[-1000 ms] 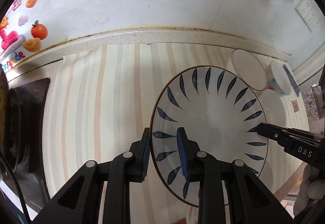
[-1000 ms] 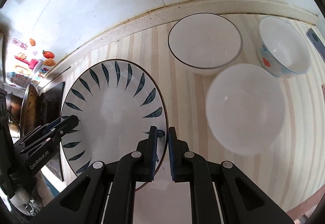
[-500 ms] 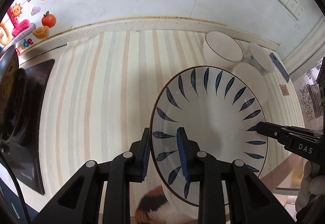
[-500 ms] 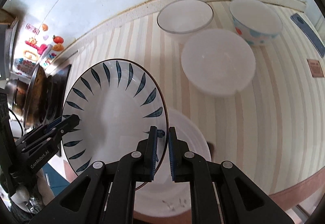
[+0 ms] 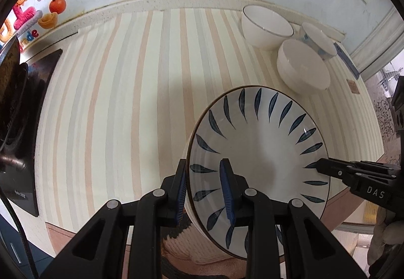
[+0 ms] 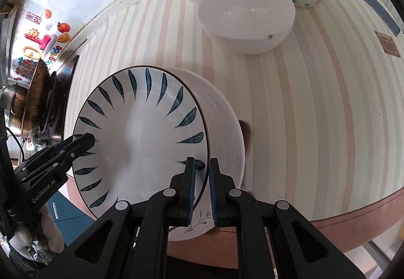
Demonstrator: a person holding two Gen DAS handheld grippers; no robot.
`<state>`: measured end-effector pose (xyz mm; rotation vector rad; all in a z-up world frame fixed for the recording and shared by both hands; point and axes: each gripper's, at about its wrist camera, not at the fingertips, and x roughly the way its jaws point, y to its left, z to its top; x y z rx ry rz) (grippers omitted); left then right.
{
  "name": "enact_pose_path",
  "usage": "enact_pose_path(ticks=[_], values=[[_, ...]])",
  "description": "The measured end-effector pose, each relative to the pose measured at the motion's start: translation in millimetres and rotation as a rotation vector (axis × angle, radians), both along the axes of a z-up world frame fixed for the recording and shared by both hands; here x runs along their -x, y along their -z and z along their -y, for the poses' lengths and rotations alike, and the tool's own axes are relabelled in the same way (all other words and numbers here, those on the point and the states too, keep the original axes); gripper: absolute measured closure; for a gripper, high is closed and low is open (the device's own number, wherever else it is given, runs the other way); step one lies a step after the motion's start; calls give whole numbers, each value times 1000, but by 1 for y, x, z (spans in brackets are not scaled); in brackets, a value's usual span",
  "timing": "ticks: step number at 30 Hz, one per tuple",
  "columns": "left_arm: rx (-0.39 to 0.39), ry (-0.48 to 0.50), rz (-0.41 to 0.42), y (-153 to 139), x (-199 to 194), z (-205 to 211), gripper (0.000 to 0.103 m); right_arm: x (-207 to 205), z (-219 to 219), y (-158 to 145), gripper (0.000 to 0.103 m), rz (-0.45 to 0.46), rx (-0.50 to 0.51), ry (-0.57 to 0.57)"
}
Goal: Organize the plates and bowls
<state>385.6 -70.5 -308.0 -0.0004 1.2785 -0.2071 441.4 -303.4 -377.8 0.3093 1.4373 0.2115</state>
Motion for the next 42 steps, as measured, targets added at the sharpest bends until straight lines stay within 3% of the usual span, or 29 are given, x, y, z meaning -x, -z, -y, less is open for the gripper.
enact_pose_path(ticks=[16, 31, 38, 42], values=[[-16, -18, -41, 27, 4, 7, 80, -5, 4, 10, 91, -8, 16, 1], [-35, -72, -64, 34, 8, 12, 80, -11, 11, 15, 87, -31, -43, 29], [-60, -121, -48, 16, 17, 11, 80, -8, 6, 2, 81, -10, -29, 11], [-62, -132, -26, -7, 30, 10, 80, 6, -6, -25, 80, 35, 9, -33]])
